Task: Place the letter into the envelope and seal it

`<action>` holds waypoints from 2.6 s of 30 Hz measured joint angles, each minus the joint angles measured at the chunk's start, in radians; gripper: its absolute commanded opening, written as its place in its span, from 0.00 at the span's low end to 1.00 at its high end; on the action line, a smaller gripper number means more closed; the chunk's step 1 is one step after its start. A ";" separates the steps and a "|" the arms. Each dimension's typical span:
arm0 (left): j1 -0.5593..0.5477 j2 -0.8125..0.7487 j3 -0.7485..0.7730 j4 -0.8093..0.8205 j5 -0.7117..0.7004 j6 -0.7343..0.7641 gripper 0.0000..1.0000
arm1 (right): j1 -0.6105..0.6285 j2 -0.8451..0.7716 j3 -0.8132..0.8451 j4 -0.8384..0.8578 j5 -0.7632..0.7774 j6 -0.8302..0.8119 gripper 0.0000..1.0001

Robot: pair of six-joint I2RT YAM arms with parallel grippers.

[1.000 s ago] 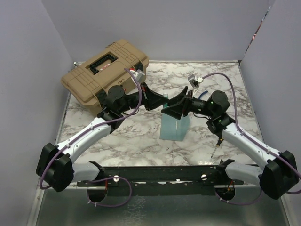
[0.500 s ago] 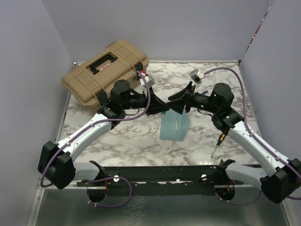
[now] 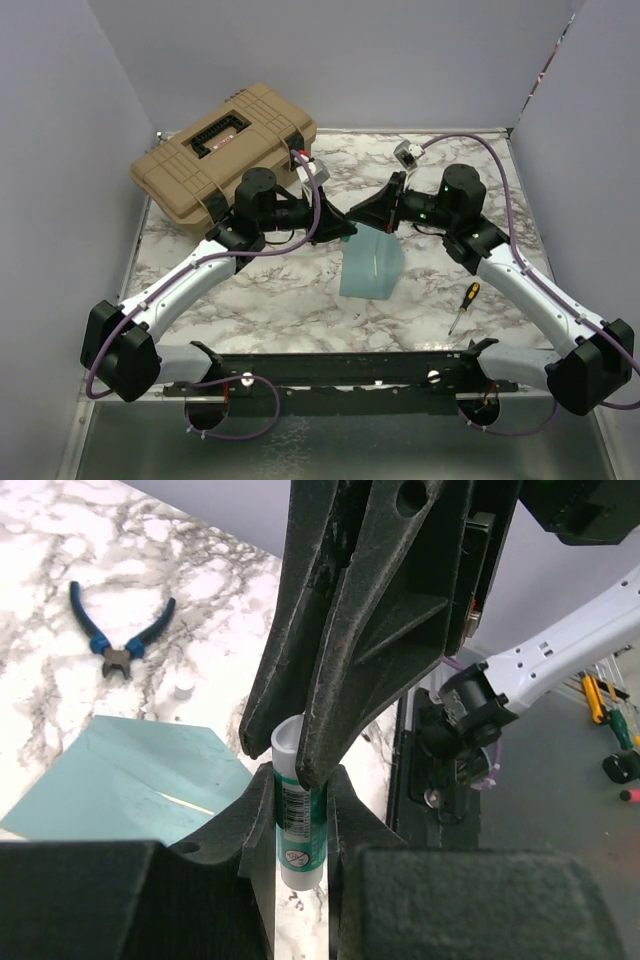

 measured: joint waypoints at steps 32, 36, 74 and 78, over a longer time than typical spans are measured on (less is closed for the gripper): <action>0.045 0.134 0.175 -0.247 0.104 0.322 0.00 | 0.033 -0.023 0.062 -0.169 0.447 0.251 0.68; 0.051 0.134 0.171 -0.262 0.167 0.322 0.00 | 0.033 -0.043 0.093 -0.209 0.204 0.031 0.65; 0.062 0.084 0.164 -0.220 -0.129 0.351 0.00 | 0.077 0.157 0.277 -0.356 0.506 0.378 0.62; 0.061 0.080 0.161 -0.251 -0.048 0.331 0.00 | 0.055 0.146 0.327 -0.354 0.343 0.144 0.64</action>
